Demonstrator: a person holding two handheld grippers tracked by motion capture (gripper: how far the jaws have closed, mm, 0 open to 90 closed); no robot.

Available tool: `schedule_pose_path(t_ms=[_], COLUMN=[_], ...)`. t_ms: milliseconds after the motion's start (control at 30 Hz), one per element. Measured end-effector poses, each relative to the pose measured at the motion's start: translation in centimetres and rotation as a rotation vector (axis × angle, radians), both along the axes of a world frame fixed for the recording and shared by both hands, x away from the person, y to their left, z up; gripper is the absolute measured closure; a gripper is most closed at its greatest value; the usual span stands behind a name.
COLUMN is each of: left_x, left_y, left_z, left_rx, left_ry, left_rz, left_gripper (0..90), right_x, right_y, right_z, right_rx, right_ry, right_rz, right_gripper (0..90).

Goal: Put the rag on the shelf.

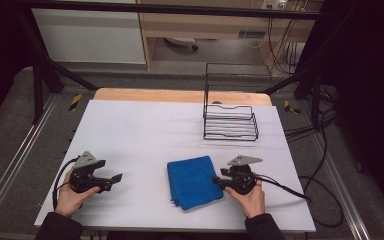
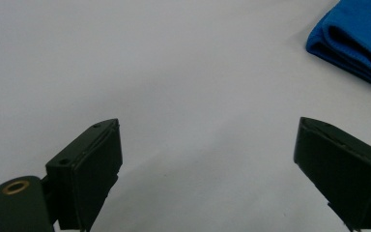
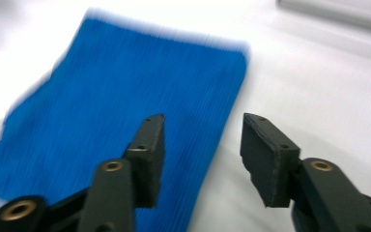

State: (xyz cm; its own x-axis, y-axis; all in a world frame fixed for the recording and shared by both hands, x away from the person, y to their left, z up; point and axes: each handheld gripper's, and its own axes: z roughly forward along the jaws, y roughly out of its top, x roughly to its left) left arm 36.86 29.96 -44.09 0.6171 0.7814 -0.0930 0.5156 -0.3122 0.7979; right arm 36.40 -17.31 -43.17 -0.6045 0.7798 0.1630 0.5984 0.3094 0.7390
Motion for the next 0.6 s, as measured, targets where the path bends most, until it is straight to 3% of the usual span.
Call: schedule_pose_path(t_ms=[33, 133, 300, 433, 600], left_x=[0.0, 0.0, 0.0, 0.0, 0.0], left_y=[0.0, 0.0, 0.1, 0.1, -0.1], left_z=[0.0, 0.0, 0.0, 0.0, 0.0], left_rx=[0.001, 0.002, 0.002, 0.002, 0.002], left_ry=[0.0, -0.001, 0.0, 0.0, -0.001], left_rz=[-0.002, -0.001, 0.001, -0.002, -0.003], left_gripper=[10.1, 10.0, 9.9, 9.9, 9.9], right_x=[0.8, 3.4, 6.4, 7.3, 7.2], right_y=[0.0, 0.2, 1.2, 1.5, 1.7], right_z=[0.2, 0.1, -1.3, -2.3, -2.5], right_rx=[0.023, 0.022, 0.044, 0.031, 0.058], right_ry=[-0.006, -0.026, 0.013, 0.05, 0.062], right_rz=[-0.007, -0.022, -0.019, -0.024, -0.001], right_gripper=[46.6, 47.2, 55.1, 66.5, 83.5])
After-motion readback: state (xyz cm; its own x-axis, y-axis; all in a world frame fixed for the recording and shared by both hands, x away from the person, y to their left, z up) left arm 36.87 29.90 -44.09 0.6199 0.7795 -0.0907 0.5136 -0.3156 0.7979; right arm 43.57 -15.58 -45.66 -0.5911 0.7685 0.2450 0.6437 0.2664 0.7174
